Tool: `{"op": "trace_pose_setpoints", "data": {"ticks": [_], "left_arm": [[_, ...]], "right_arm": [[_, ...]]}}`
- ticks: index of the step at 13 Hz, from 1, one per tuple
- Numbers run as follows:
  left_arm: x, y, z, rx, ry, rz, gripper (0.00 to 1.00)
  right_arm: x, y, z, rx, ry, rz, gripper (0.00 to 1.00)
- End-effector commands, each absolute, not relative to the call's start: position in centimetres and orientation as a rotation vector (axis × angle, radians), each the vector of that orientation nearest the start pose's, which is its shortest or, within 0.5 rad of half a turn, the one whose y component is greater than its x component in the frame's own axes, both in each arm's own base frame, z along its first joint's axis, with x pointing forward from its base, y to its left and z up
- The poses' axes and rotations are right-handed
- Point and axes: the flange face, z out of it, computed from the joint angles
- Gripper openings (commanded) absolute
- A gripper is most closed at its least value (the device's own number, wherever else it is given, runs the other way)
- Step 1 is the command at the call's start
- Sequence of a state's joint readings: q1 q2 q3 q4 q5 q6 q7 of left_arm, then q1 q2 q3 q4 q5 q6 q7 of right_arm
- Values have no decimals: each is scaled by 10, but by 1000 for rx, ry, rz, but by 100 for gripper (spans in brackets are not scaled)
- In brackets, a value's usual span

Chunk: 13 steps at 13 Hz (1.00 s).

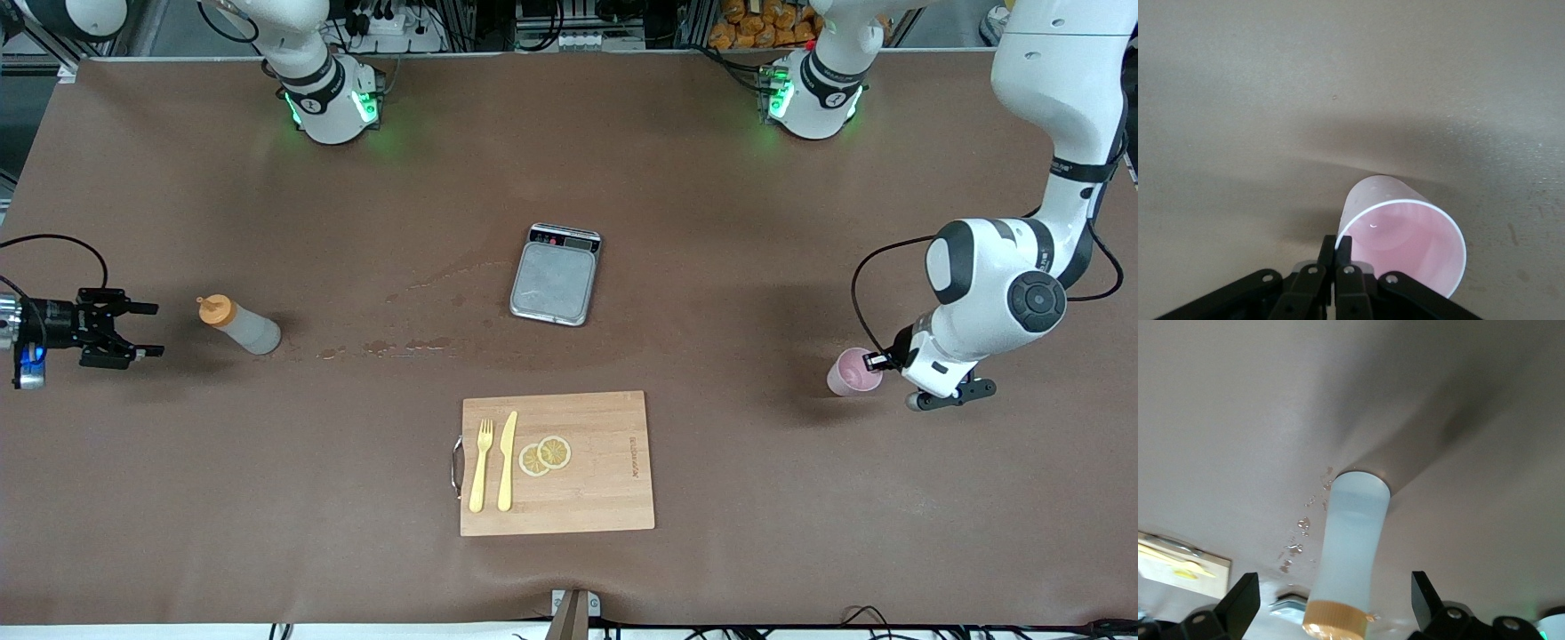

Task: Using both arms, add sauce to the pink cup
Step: 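Lift the pink cup with the left gripper while the right gripper grasps the bottle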

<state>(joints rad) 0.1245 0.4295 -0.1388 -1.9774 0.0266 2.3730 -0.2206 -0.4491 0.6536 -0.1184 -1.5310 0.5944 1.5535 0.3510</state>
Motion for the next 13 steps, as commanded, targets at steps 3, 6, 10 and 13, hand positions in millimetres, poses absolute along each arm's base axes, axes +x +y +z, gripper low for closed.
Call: {"op": "trace_pose_setpoints", "data": {"ticks": [3,6,10,13], "left_arm": [[607,-56,300,-3171,-206,22,0],[589,-112,334,-3181,-126,55,0],[560,-217,349,-3215,-217,56,0],[526,-297,352,-3213,-278,72,0]], "right_arm": [[559,-287,198,-1687,1437,972,100],[544,-290,163,-1550,1438,1059,100],[521,-293,111,-1372,1421,1144,100],[520,-279,104,-1324,1386,1200,100]]}}
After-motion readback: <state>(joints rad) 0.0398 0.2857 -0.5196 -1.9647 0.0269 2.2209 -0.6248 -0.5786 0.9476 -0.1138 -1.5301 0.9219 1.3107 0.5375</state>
